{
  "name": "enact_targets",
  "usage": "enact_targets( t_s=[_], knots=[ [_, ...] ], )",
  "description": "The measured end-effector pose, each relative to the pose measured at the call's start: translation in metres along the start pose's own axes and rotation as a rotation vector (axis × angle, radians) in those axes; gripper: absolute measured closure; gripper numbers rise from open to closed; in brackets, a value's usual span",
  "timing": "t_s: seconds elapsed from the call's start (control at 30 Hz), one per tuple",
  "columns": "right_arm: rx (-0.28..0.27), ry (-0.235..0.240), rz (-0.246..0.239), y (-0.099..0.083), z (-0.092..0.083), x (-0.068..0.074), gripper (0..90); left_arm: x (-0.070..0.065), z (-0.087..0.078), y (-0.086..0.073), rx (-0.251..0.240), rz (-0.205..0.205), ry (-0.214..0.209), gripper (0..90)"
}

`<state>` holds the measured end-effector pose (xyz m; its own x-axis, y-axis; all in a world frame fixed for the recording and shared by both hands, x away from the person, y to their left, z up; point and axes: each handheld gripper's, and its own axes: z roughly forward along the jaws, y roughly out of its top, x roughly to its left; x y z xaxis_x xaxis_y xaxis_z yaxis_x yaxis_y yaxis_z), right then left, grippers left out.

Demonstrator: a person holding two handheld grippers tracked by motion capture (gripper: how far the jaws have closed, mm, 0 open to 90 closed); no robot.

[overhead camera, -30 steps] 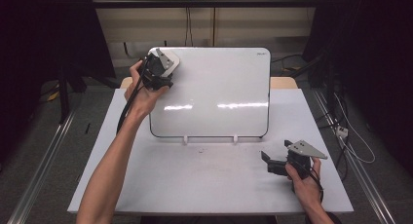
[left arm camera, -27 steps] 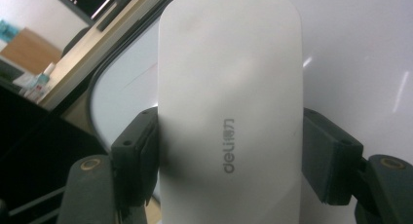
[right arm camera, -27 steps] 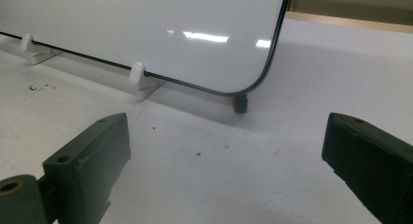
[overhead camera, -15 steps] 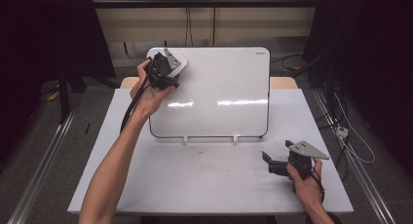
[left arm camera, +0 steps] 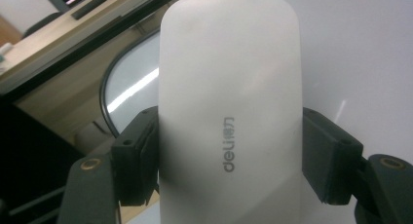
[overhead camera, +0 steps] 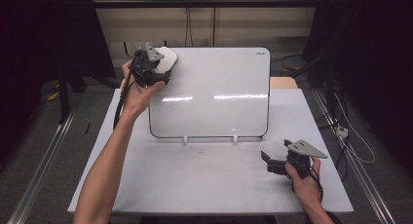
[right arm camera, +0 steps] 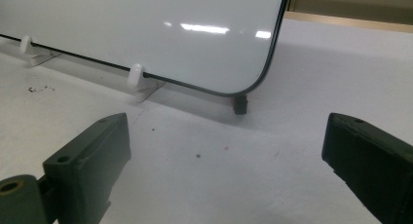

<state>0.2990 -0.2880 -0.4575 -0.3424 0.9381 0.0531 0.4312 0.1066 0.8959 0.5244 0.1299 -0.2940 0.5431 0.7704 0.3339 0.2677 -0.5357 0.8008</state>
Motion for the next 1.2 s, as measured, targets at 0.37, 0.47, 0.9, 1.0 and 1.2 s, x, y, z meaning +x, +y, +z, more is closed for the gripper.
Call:
enact_targets(
  t_s=[0.37,0.47,0.9,1.0,1.2],
  knots=[
    [-0.001,0.003,-0.001,0.0,-0.001,0.001,3.8,-0.004,-0.029,-0.03,-0.076,-0.045,0.014,31.2],
    [-0.002,0.001,-0.003,0.0,-0.001,0.002,3.8,-0.01,-0.034,-0.037,-0.082,-0.037,0.015,31.1],
    [-0.011,0.002,0.001,0.001,-0.001,0.001,3.7,-0.033,-0.05,-0.064,-0.123,-0.02,0.007,31.1],
    [-0.006,-0.001,0.002,0.0,0.0,0.001,4.0,-0.039,-0.051,-0.071,-0.112,-0.007,-0.005,31.1],
    [-0.005,-0.001,0.005,0.0,-0.001,0.001,3.8,-0.051,-0.051,-0.084,-0.089,0.003,-0.017,31.1]
  ],
)
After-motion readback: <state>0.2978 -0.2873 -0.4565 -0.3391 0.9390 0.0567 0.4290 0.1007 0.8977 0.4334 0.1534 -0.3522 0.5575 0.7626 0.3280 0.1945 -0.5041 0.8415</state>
